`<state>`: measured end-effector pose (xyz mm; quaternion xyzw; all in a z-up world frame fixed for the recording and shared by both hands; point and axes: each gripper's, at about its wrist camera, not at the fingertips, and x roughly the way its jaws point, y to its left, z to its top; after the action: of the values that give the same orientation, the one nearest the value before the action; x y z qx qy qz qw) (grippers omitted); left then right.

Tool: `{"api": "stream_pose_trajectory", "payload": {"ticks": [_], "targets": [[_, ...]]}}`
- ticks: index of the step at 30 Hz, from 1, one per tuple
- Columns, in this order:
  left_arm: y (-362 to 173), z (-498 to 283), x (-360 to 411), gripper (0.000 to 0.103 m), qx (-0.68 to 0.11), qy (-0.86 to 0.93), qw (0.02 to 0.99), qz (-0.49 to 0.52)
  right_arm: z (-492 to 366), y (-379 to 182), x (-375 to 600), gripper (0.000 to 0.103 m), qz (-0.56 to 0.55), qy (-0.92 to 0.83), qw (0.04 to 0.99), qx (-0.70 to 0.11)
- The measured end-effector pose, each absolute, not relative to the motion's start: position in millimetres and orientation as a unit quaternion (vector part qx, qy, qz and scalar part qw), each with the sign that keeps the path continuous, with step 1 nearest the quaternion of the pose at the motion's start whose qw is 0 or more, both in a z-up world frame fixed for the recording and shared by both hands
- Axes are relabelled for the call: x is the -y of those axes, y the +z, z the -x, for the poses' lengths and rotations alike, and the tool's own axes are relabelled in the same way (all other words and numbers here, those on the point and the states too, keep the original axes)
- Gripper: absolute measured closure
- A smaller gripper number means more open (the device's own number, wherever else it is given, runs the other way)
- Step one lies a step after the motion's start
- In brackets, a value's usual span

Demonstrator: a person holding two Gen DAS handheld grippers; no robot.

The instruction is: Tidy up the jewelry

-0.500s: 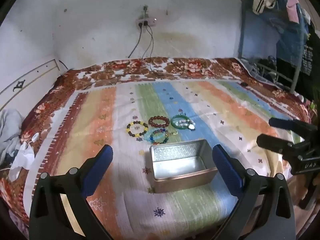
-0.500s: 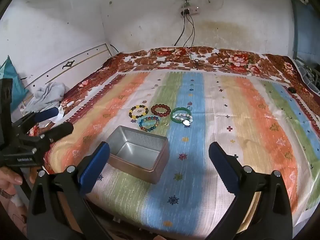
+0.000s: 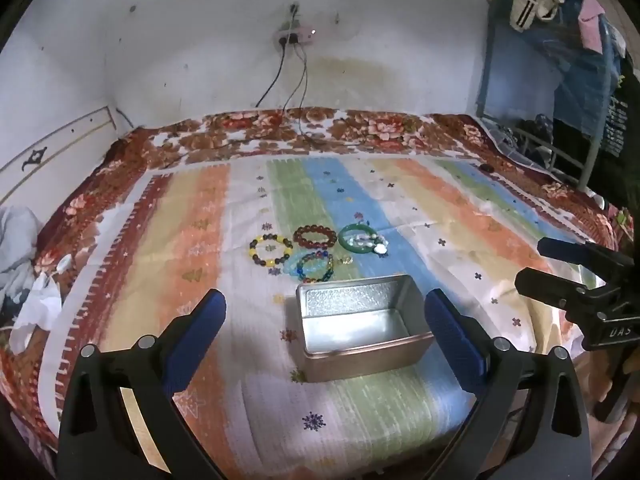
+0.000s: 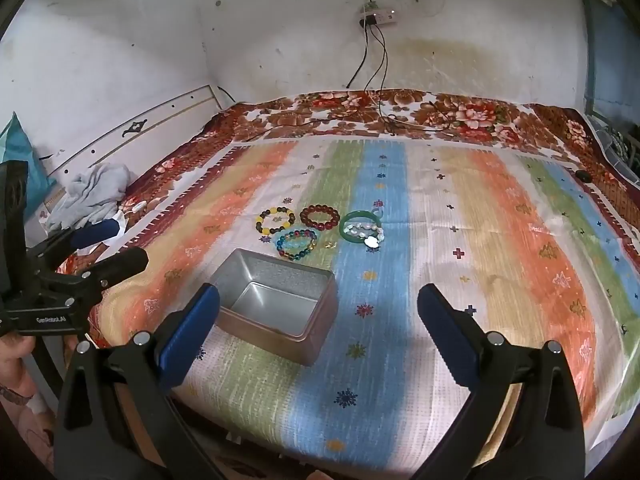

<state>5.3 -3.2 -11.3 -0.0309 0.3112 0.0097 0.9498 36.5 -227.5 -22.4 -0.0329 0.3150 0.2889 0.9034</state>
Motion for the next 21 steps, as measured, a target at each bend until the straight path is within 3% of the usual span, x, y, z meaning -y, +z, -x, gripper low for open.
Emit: {"api": "stream_pose_trajectory", "payload": {"ticks": [21], "targets": [[-12,-4,11,0.006,-0.317,0.008,0.948,0.009,-38,-24,226,0.005,0.033,0.288,0.902,-0.319]]}}
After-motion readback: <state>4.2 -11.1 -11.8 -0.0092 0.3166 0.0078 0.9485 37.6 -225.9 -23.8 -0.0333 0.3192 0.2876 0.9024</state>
